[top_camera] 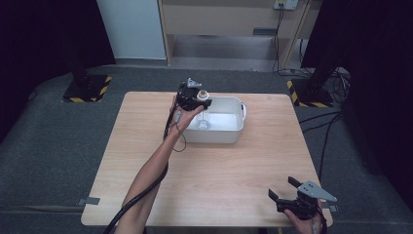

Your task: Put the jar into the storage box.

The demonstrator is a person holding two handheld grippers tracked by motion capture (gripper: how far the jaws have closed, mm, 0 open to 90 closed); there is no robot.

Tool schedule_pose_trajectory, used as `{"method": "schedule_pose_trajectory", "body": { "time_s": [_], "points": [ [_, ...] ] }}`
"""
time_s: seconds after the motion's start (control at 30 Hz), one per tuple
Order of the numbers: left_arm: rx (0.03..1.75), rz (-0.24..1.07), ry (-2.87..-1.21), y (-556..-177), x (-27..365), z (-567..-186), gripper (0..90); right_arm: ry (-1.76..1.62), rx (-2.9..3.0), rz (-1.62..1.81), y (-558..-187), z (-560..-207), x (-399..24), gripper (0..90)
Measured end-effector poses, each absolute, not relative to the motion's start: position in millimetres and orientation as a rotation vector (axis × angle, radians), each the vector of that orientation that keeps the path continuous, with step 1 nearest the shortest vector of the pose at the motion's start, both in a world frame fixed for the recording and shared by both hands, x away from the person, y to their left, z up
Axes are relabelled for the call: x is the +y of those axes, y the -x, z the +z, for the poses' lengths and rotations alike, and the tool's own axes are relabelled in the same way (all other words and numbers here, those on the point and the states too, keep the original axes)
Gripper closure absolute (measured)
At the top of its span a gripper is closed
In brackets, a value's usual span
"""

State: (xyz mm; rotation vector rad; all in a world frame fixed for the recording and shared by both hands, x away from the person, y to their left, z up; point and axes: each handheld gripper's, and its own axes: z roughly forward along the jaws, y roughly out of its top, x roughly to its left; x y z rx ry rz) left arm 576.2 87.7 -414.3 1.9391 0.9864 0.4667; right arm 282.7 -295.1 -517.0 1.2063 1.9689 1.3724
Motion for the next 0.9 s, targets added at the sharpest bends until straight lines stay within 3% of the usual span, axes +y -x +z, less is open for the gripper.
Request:
{"method": "schedule_pose_trajectory", "body": {
  "time_s": [0.67,0.73,0.8,0.9],
  "points": [
    [0.968,0.483,-1.935,-570.0,87.1,-426.6,41.9,-1.196,1.97,1.368,-282.3,-516.6,-295.0,4.2],
    [0.97,0.481,-1.924,-569.6,87.7,-426.3,38.3,-1.201,1.97,1.369,-282.4,-516.7,-294.9,4.2],
    [0.976,0.476,-1.896,-569.7,90.3,-423.4,22.2,-1.198,1.971,1.37,-282.2,-516.6,-294.8,4.2],
    [0.95,0.459,-1.882,-569.1,92.4,-419.0,12.8,-1.202,1.972,1.369,-282.0,-516.5,-294.3,4.2]
  ]
}}
